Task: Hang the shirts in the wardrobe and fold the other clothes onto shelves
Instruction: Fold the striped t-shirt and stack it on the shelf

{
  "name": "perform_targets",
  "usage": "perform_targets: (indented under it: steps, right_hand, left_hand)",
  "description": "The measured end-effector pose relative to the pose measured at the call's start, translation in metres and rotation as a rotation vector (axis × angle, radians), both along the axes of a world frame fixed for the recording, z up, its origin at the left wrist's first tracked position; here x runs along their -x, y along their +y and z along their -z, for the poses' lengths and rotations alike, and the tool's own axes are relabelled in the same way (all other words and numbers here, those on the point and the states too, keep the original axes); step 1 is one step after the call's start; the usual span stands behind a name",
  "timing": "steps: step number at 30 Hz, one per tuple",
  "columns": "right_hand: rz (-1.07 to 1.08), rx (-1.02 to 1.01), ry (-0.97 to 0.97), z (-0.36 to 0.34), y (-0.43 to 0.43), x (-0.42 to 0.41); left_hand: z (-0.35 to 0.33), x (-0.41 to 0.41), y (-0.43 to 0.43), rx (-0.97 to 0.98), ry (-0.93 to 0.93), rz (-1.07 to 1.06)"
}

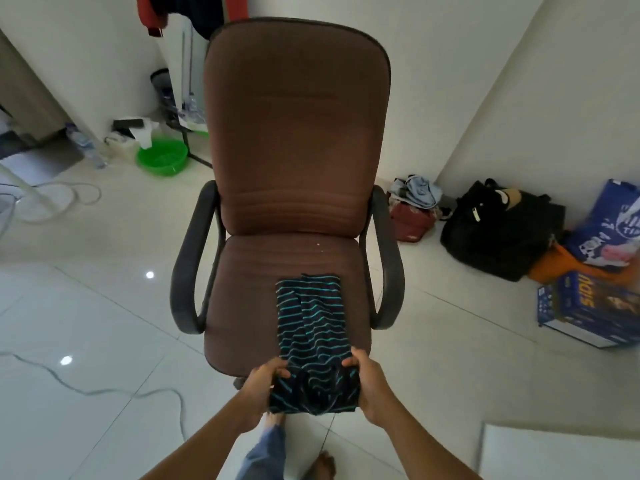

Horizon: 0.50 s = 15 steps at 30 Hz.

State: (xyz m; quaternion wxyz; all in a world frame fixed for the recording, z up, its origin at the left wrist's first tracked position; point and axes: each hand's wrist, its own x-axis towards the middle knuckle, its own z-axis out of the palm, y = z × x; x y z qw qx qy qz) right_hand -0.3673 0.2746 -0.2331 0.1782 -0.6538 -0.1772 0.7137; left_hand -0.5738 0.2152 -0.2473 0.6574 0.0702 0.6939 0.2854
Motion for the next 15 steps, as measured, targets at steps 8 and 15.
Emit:
perform_targets:
  steps: [8, 15]
  right_hand:
    - [-0.001, 0.008, -0.095, 0.029, 0.006, 0.004]
    - [-0.157, -0.326, -0.249, 0.040, 0.106, 0.026]
  left_hand:
    - [0.019, 0.008, 0.008, 0.037, -0.069, -0.078]
    - [0.043, 0.051, 0.104, -0.114, -0.144, -0.198]
